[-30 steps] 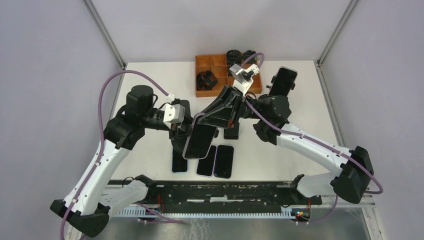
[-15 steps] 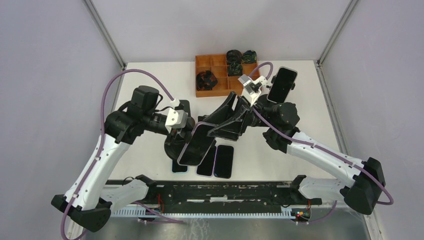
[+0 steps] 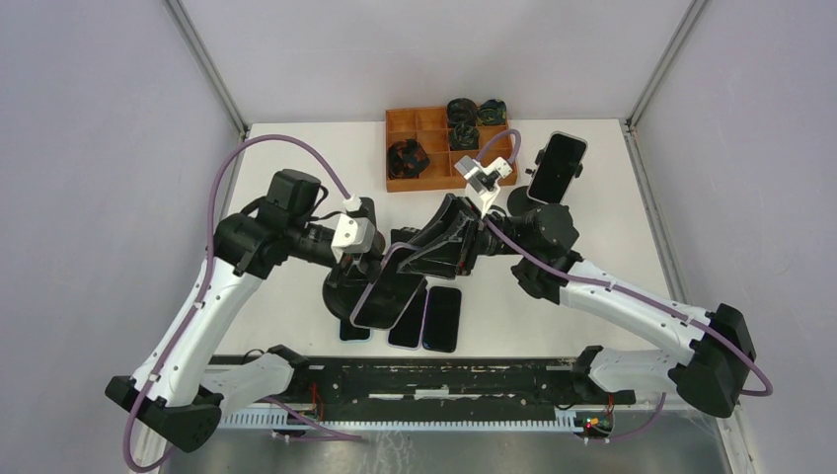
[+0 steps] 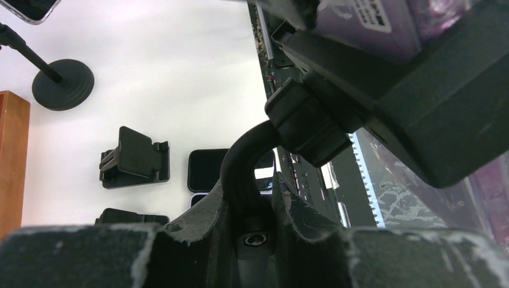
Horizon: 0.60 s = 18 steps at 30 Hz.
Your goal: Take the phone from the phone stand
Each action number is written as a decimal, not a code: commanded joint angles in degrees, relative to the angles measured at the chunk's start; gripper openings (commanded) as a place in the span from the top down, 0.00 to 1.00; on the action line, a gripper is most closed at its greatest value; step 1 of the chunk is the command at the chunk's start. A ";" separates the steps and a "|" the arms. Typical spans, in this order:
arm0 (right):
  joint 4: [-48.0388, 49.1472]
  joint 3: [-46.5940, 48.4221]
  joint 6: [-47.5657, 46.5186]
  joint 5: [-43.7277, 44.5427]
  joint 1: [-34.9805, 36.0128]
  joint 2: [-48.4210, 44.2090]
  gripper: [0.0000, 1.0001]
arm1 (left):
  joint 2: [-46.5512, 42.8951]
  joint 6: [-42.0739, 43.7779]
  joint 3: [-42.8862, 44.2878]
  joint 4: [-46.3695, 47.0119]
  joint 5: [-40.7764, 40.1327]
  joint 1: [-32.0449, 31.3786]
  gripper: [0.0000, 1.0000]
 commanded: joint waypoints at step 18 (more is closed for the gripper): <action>6.08 5.22 3.55 2.39 -7.82 -2.87 1.00 | 0.51 25.54 1.97 -17.98 -3.10 -0.43 0.98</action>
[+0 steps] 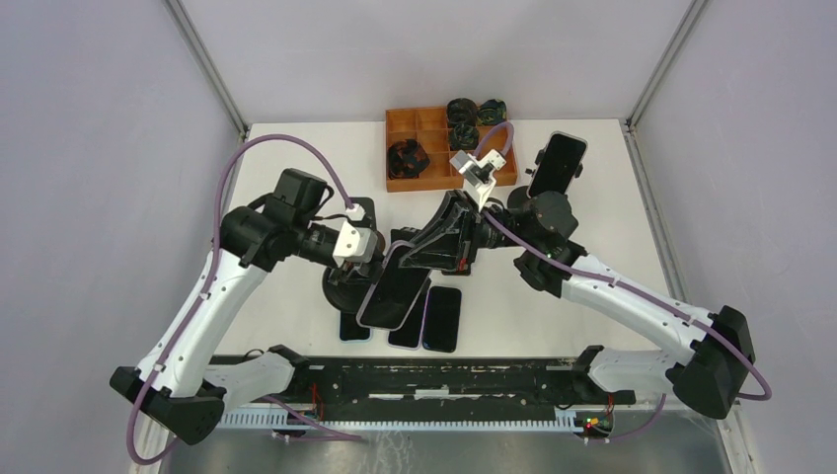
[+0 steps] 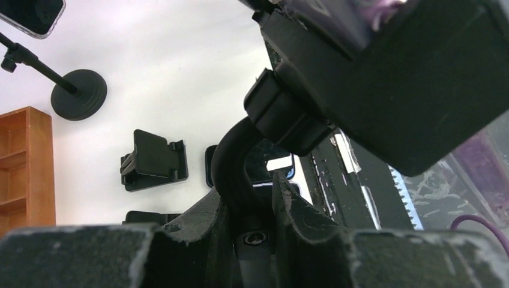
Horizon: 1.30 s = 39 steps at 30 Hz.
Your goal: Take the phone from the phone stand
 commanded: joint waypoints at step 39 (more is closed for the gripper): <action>-63.04 2.17 -32.36 14.13 -16.24 -17.60 1.00 | -7.15 12.68 -0.54 -7.83 -4.83 -0.35 0.98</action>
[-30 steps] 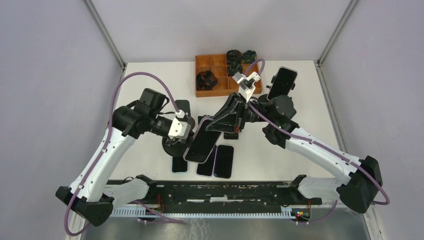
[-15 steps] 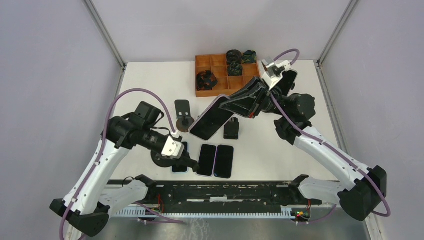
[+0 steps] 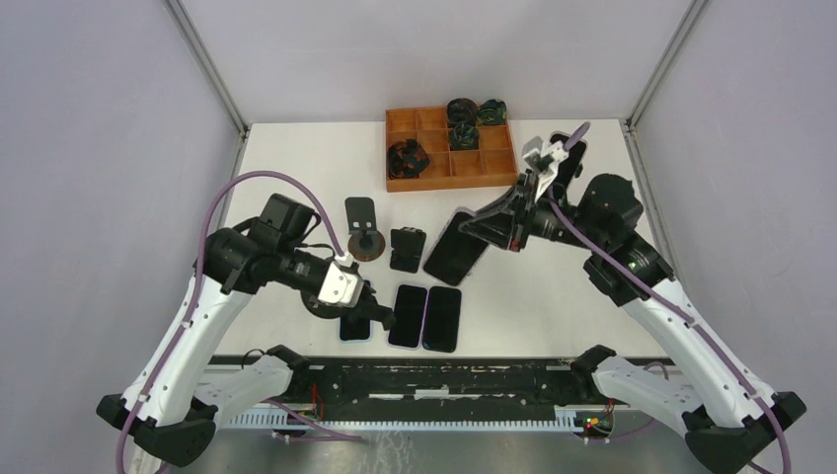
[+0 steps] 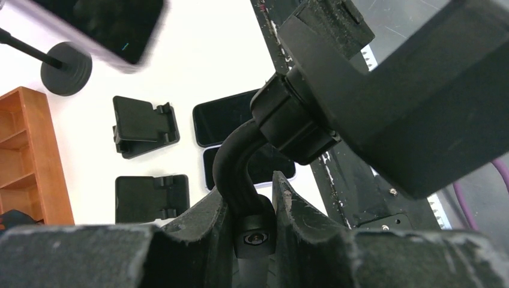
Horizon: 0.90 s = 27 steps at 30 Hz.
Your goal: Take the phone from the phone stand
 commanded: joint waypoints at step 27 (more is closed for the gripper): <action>-5.80 -29.49 -16.73 20.37 -2.14 13.12 0.68 | -1.27 -3.76 2.52 5.92 3.43 -0.16 0.98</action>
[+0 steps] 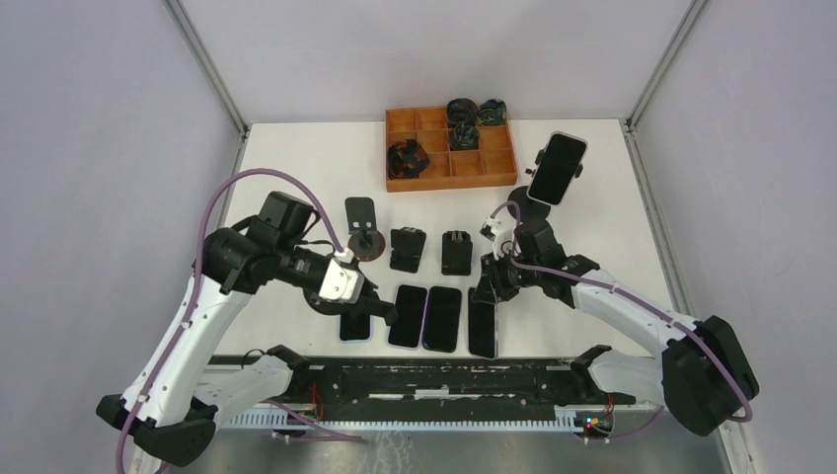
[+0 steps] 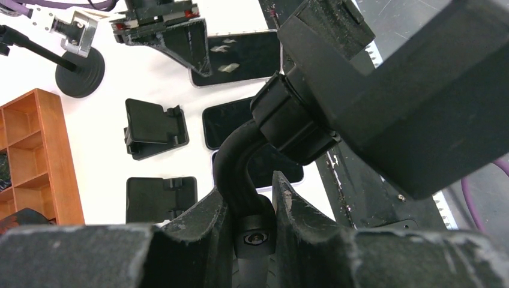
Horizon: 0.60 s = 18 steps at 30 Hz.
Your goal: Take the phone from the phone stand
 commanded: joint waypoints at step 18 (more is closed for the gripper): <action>4.34 -7.06 2.70 23.55 -1.14 -8.43 0.28 | -2.11 -11.41 1.44 12.79 3.93 -0.19 0.98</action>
